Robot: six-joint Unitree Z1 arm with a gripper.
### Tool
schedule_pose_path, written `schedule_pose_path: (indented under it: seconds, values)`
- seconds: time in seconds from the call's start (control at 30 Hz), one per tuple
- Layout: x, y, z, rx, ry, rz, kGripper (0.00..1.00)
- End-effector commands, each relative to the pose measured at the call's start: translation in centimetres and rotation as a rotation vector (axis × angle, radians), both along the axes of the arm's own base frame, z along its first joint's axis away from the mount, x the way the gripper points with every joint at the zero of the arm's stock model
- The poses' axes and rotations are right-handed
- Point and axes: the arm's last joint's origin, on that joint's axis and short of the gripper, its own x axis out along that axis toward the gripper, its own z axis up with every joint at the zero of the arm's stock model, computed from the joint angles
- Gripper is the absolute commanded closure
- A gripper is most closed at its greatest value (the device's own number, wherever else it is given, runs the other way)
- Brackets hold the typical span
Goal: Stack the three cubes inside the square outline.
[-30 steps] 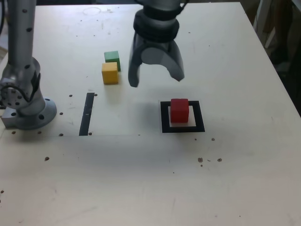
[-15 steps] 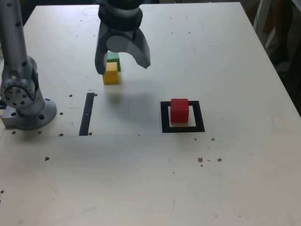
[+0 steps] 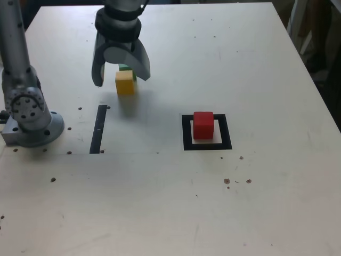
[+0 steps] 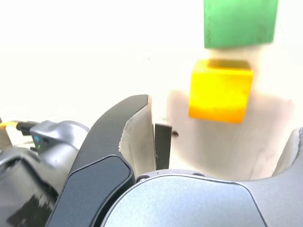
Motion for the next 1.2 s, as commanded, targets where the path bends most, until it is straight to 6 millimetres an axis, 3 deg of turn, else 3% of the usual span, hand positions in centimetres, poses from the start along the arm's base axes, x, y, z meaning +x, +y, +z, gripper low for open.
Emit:
schedule_pose_path:
  seconds: [0.0,0.27,0.63,0.77,1.17]
  values:
    - [0.1,0.5,-0.8,-0.006,0.009,0.001,0.03]
    - [0.7,1.5,-2.8,-0.011,0.034,0.01,0.13]
    - [1.1,1.9,-3.2,0.019,0.023,0.039,0.56]
    - [1.2,2.0,-3.4,0.022,0.019,0.039,0.66]
    - [1.4,2.1,-3.5,0.022,0.013,0.036,0.69]
